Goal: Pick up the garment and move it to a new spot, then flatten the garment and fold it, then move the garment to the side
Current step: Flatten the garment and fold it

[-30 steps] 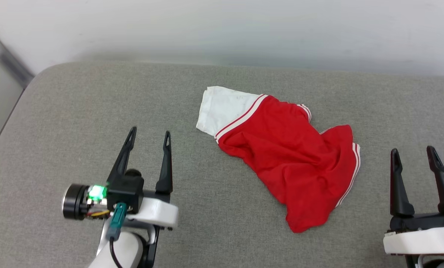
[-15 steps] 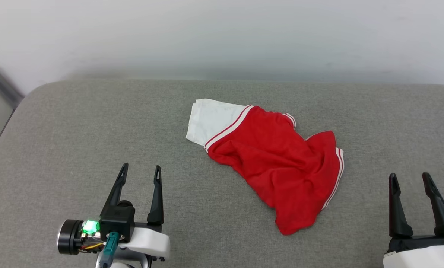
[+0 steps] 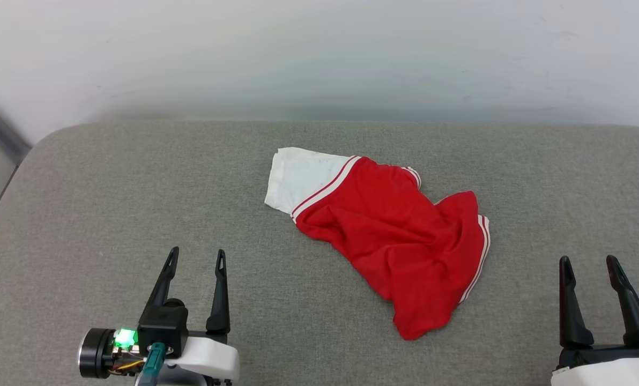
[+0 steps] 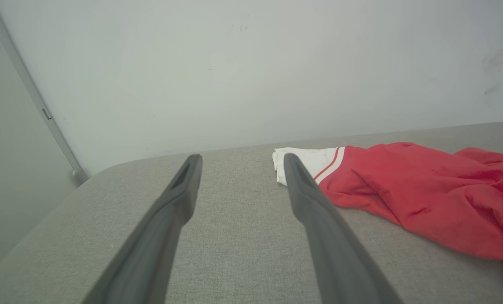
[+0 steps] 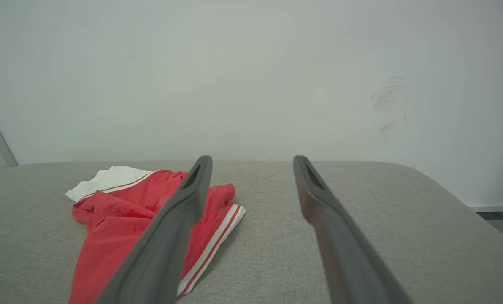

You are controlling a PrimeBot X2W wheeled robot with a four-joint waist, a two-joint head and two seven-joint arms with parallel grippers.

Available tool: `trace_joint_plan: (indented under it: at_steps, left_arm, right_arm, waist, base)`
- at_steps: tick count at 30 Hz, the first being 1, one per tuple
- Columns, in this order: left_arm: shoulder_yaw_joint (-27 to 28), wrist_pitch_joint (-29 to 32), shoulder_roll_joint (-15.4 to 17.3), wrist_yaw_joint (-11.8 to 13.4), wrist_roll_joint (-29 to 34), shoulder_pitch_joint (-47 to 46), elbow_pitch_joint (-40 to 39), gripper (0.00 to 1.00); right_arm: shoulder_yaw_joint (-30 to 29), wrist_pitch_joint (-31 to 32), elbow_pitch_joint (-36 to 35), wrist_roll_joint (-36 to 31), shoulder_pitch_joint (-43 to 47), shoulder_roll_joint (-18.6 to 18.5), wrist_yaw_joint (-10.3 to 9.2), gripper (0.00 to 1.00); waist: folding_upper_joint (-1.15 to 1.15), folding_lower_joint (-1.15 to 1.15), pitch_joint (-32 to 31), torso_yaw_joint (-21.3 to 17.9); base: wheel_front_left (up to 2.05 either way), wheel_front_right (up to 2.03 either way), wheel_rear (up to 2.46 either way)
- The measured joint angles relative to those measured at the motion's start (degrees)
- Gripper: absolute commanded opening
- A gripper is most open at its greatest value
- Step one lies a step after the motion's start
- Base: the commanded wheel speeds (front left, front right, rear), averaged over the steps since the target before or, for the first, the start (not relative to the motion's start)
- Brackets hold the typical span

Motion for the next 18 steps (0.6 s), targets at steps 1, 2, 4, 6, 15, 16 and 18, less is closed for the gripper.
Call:
trace_joint_plan:
  at_steps: [1,2,4,6,15,16,18]
  left_arm:
    - [0.2,0.0,-0.1,-0.2,0.1,0.1,0.1,1.00]
    - [0.4,0.0,-0.3,-0.3,0.3,0.1,0.2,1.00]
    - [0.8,0.0,-0.5,-0.7,0.6,0.2,0.3,1.00]
    - [1.2,0.0,-0.6,-1.0,1.0,0.3,0.5,1.00]
    - [2.6,0.0,-1.0,-3.3,1.6,-0.4,1.0,1.00]
    - [2.8,0.0,-1.0,-4.0,1.5,-1.5,1.0,1.00]
    - [3.2,0.0,-0.6,-5.8,1.0,-4.5,1.0,1.00]
  right_arm:
    - [0.0,0.0,0.0,0.0,0.0,0.0,0.00,1.00]
    - [0.1,0.0,0.0,0.0,0.0,0.0,0.00,1.00]
    - [0.1,0.0,0.0,0.0,0.0,0.0,0.00,1.00]
    - [0.2,0.0,0.0,0.0,0.0,0.0,0.00,1.00]
    - [0.4,0.0,0.0,0.0,-0.1,0.0,0.00,1.00]
    - [0.4,0.0,-0.1,0.0,-0.2,0.0,0.00,1.00]
    - [0.4,0.0,-0.3,-0.3,-0.7,0.0,0.00,1.00]
  waist:
    - [0.00,0.00,0.0,0.0]
    - [0.00,0.00,-0.1,0.1]
    - [0.00,0.00,-0.2,0.1]
    - [0.00,0.00,-0.2,0.2]
    - [0.00,0.00,0.2,0.0]
    - [0.00,0.00,0.5,0.0]
    - [0.00,0.01,1.1,0.0]
  base:
    - [0.00,0.00,0.00]
    - [0.00,0.00,0.00]
    - [0.00,0.00,0.00]
    - [0.00,0.00,0.00]
    - [0.00,0.00,0.00]
    - [0.00,0.00,0.00]
    - [0.00,0.00,0.00]
